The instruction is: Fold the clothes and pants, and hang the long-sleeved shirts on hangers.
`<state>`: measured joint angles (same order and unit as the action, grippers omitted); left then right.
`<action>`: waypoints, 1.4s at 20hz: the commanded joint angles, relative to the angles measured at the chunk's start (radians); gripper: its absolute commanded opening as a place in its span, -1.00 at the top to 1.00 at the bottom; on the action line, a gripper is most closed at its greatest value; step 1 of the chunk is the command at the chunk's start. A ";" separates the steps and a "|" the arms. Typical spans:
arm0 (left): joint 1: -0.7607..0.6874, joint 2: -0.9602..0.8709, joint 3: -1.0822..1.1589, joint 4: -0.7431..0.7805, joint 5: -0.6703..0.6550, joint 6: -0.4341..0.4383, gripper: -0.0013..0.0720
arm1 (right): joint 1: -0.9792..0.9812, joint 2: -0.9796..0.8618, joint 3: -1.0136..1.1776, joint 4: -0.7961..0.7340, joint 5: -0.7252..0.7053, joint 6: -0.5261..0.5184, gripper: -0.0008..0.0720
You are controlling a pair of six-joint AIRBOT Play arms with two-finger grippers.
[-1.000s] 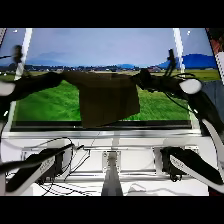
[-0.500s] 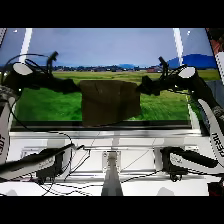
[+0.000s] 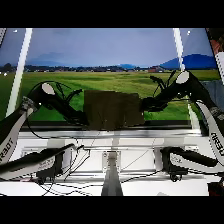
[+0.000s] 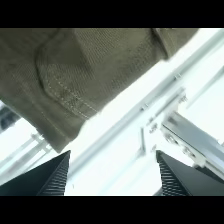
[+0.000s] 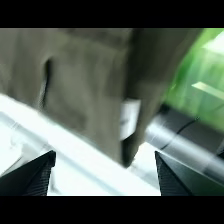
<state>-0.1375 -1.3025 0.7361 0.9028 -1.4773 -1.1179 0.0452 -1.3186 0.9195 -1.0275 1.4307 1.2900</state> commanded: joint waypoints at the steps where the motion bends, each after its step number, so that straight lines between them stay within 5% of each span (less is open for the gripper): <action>1: -0.008 0.000 -0.014 -0.024 0.123 0.007 -0.72 | 0.003 -0.002 -0.013 -0.040 -0.201 0.019 -0.95; 7: -0.008 0.000 -0.011 -0.103 0.158 0.007 -0.72 | 0.002 -0.064 -0.013 -0.037 -0.264 0.058 -0.95; 13: -0.008 0.000 -0.011 -0.103 0.167 0.007 -0.72 | 0.003 -0.188 -0.013 0.133 -0.238 -0.033 -0.89; 20: -0.012 -0.001 -0.014 -0.069 0.482 0.009 -0.72 | 0.111 -0.324 -0.012 0.521 -0.251 -0.262 -0.87; 21: -0.012 -0.001 -0.014 -0.069 0.513 0.013 -0.72 | 0.139 -0.323 -0.008 0.567 -0.255 -0.316 -0.69; 23: -0.012 -0.001 -0.014 -0.069 0.559 0.012 -0.72 | 0.182 -0.323 0.017 0.586 -0.264 -0.344 -0.56; 28: -0.012 -0.001 -0.014 -0.069 0.599 0.012 -0.72 | 0.281 -0.323 0.057 0.587 -0.265 -0.338 -0.74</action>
<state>-0.1490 -1.3025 0.7223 0.8322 -0.9249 -1.1065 0.2691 -1.6394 0.9607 -0.4732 1.1622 0.9722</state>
